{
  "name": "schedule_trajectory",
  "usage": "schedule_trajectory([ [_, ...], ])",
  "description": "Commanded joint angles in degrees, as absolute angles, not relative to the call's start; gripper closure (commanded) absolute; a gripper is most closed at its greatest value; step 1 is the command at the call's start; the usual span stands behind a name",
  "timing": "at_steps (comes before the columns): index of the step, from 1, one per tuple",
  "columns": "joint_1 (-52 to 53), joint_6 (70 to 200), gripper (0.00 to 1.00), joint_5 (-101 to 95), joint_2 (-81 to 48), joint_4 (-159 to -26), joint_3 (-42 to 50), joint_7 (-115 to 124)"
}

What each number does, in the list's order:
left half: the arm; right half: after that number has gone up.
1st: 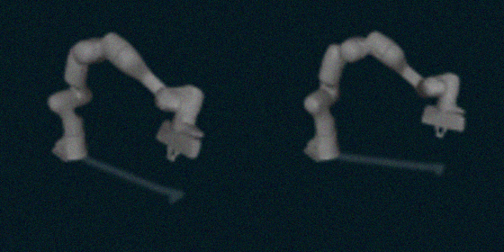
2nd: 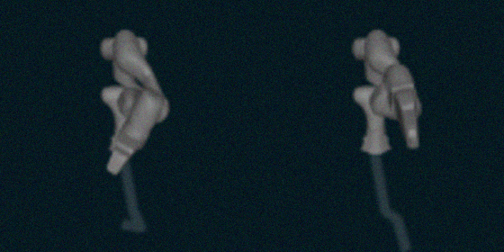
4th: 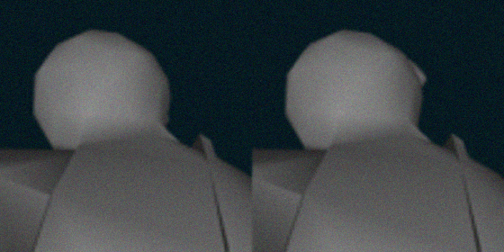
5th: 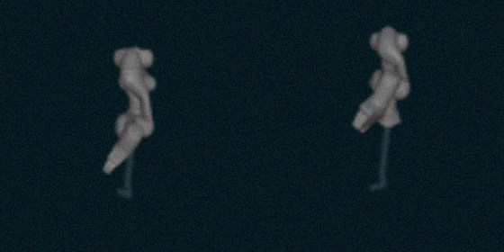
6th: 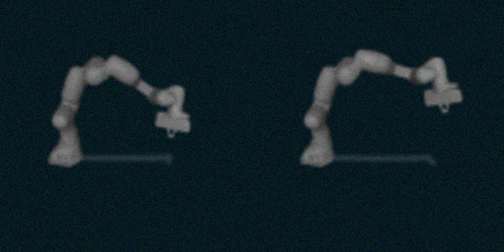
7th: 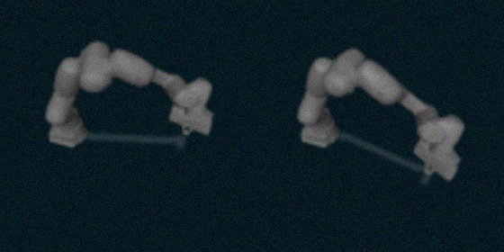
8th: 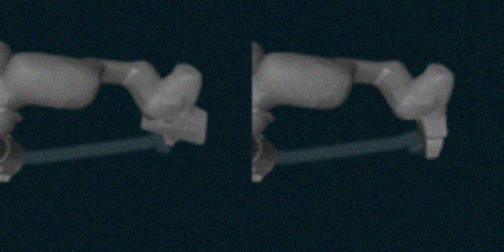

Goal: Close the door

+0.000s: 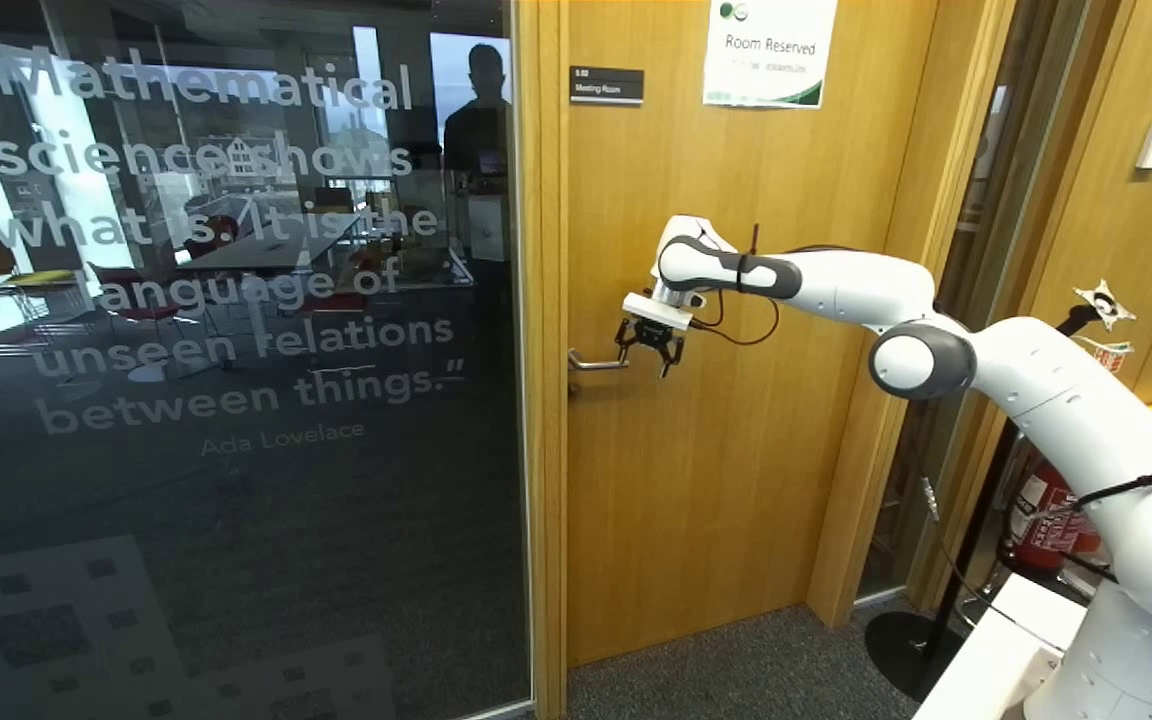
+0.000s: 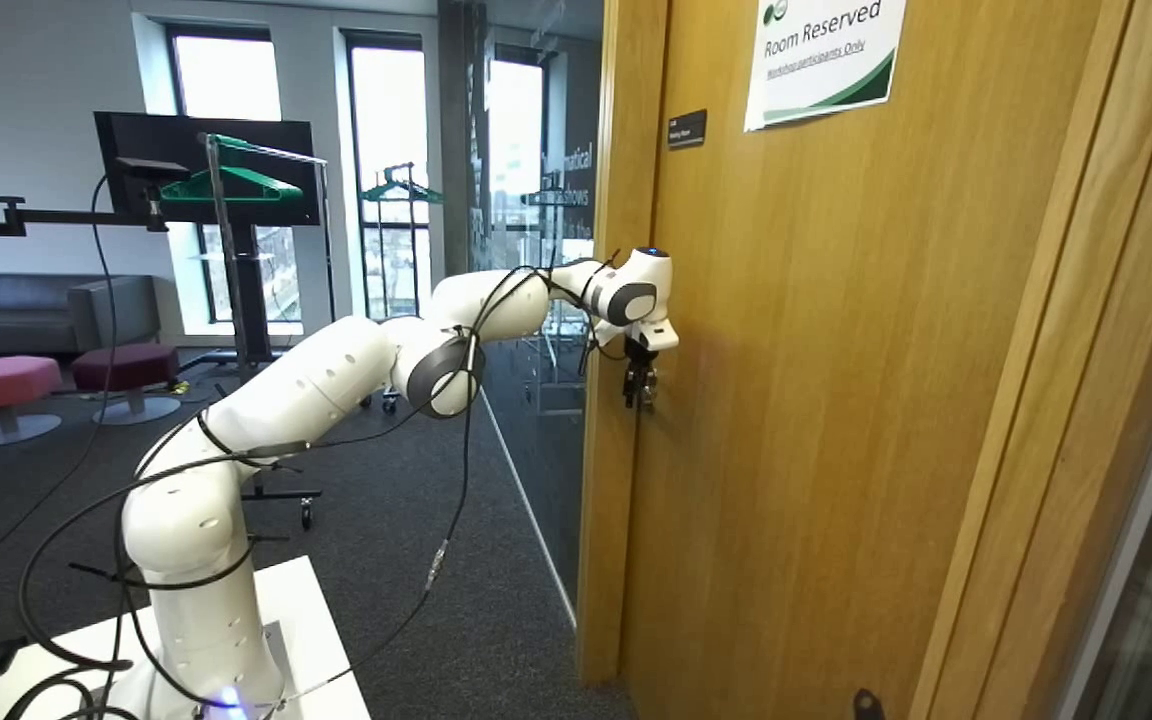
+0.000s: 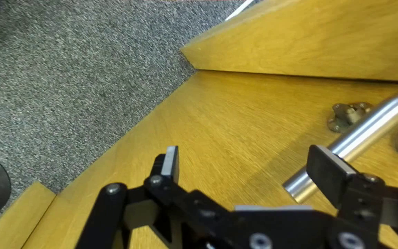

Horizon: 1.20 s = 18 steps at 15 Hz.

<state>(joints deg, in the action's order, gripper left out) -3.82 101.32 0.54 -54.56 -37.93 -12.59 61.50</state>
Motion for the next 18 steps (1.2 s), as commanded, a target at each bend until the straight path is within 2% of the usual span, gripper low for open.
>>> schedule_trajectory([
  [1, -5.4, 95.0, 0.00, 1.7, -49.7, -43.0, -14.0, 58.0],
  [13, -3.0, 77.2, 0.00, -0.1, -41.9, -37.5, -14.4, 39.6],
  [14, -2.3, 81.3, 0.00, -0.8, -44.6, -37.0, -13.3, 42.6],
  [18, -2.2, 80.8, 0.00, -0.8, -44.6, -36.9, -13.4, 42.4],
])
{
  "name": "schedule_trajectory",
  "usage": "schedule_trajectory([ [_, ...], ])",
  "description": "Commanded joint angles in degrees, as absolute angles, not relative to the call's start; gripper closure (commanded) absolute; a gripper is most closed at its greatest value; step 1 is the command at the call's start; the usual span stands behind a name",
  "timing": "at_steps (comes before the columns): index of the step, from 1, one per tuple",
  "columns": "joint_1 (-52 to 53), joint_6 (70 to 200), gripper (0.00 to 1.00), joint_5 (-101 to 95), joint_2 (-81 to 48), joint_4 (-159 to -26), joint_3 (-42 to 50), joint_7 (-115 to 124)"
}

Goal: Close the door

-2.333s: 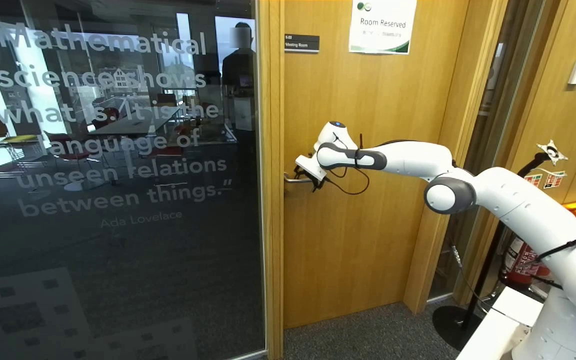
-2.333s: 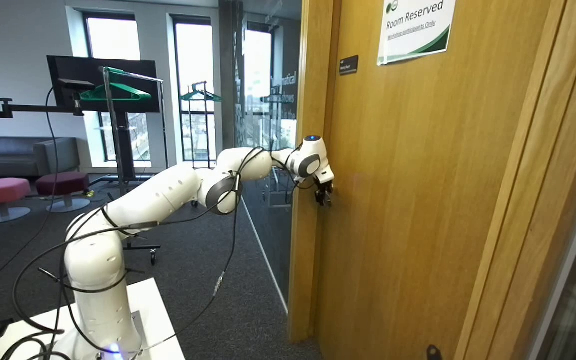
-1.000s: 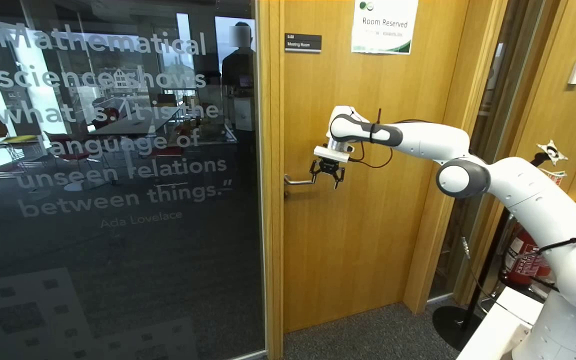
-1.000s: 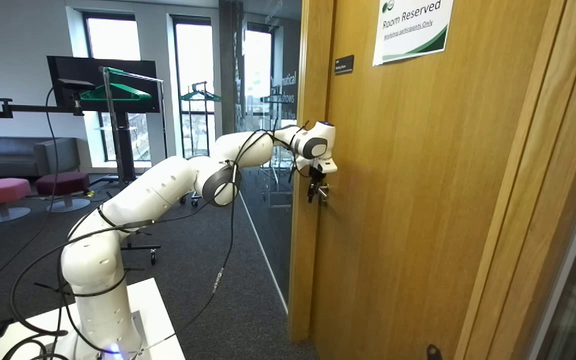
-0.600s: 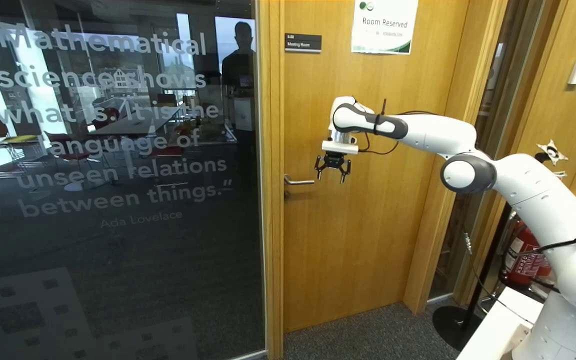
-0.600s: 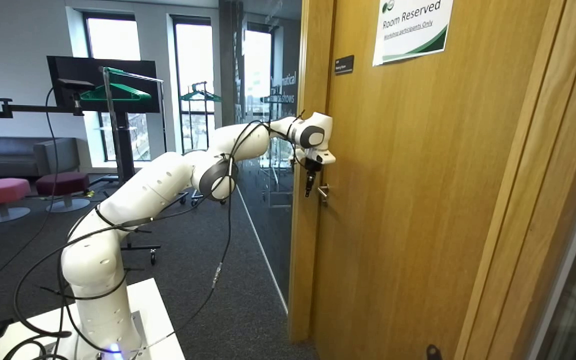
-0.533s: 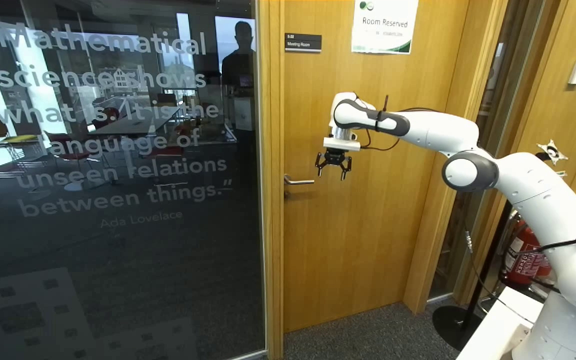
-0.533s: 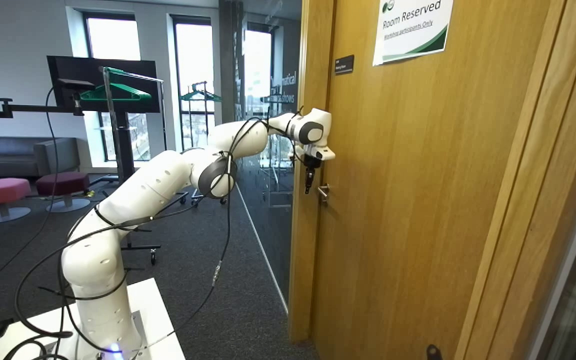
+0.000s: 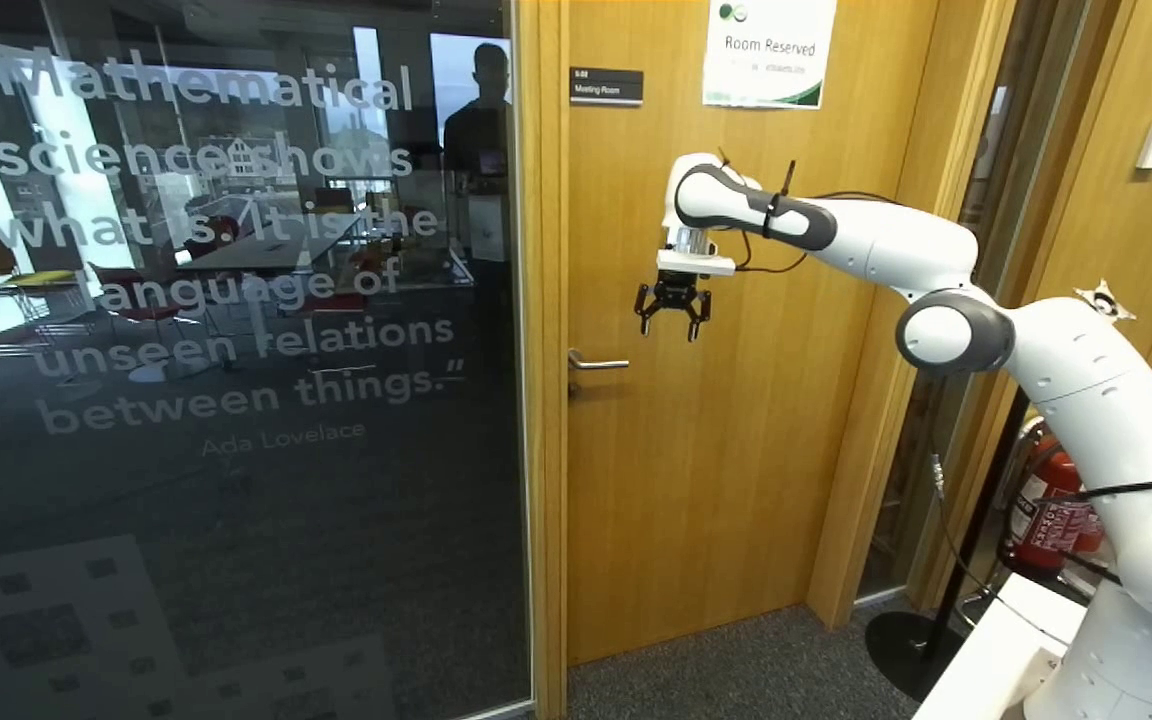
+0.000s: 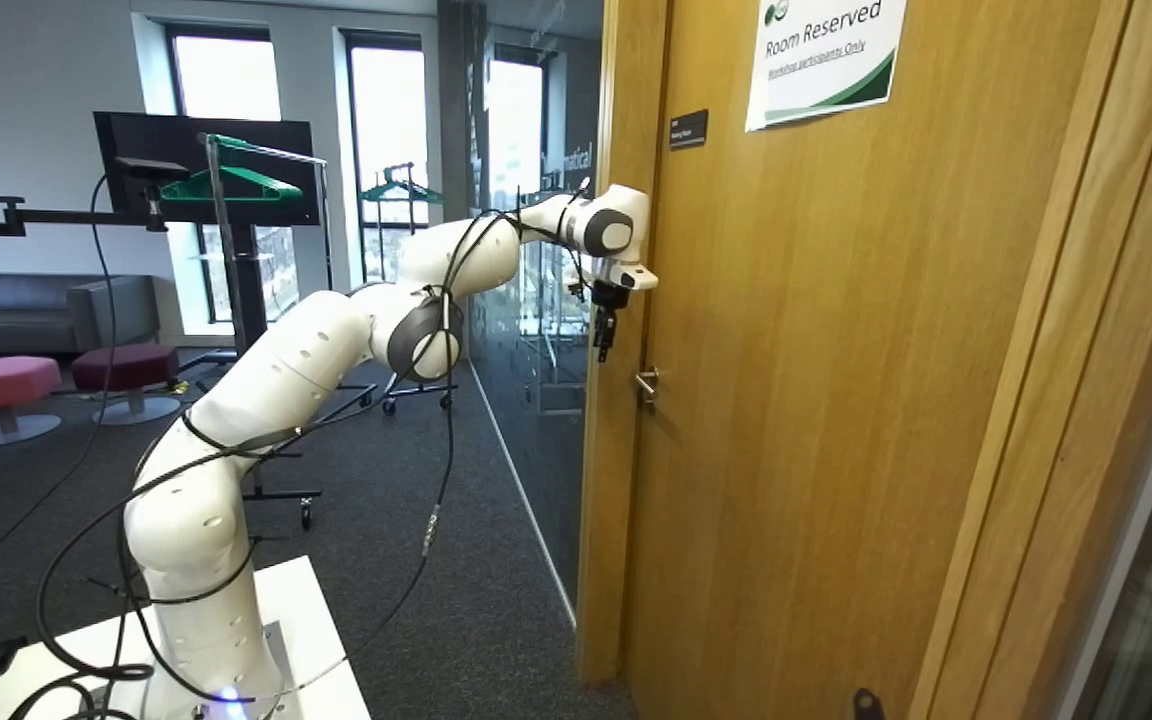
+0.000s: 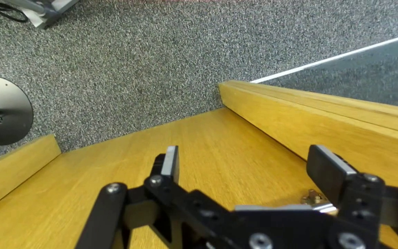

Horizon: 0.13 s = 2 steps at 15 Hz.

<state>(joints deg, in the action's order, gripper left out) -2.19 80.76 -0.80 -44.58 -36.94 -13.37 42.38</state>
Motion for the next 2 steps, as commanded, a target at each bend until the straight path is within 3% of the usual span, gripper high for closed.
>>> schedule_trajectory([
  [1, -2.2, 80.8, 0.00, -0.8, -44.9, -36.9, -13.4, 42.4],
  [2, -2.2, 80.8, 0.00, -0.8, -45.1, -36.9, -13.4, 42.4],
])
